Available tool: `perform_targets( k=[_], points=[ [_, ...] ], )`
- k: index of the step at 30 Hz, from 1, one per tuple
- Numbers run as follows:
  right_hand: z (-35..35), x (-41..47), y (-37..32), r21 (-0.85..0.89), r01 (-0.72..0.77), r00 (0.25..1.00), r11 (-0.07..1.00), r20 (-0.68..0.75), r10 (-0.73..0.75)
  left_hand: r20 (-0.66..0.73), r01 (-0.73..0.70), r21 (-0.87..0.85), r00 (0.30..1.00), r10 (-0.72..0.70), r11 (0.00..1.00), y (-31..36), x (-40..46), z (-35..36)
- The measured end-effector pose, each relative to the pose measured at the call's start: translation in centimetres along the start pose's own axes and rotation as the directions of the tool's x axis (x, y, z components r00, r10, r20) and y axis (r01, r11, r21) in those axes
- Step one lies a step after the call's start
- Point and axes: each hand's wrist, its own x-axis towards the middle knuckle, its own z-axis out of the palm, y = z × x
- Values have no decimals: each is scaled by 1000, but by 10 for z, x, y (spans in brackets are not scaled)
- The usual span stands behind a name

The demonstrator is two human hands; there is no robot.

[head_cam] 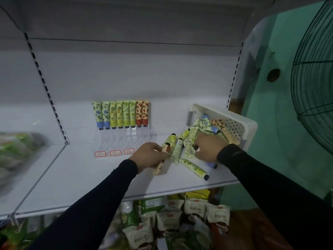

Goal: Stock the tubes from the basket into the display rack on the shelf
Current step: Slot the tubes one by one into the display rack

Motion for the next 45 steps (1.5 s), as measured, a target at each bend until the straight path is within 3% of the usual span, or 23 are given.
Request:
perform_targets(
  k=[5,9,12,18,23,29,33,36,45],
  points=[
    [-16,6,4,236,-33,993,971,-103,58,-15,-26,-264,1000,23,964,-1,1,8],
    [-22,8,0,364,-3,988,931,-143,59,-108,-123,-278,990,96,953,7,1,9],
    [-33,9,-10,422,47,985,905,-170,28,-104,-237,-318,971,215,918,15,-1,9],
    [-45,11,-31,683,76,990,726,-140,29,-77,-334,-359,941,329,872,18,-1,10],
    [-32,19,-38,881,57,995,469,-89,46,-99,-261,-446,965,243,856,5,-4,-10],
    [-24,28,-52,1000,-24,992,-20,27,122,-204,-191,-624,976,78,758,-17,5,-37],
    [-14,30,-69,987,-73,993,-146,85,79,-250,-210,-667,967,50,715,-18,4,-42],
    [-7,33,-80,989,-114,993,-97,117,26,-305,-250,-674,951,46,695,-19,2,-45],
    [-9,43,-112,906,23,997,422,12,-80,-372,-321,-657,925,77,682,-27,2,-65]
  ],
)
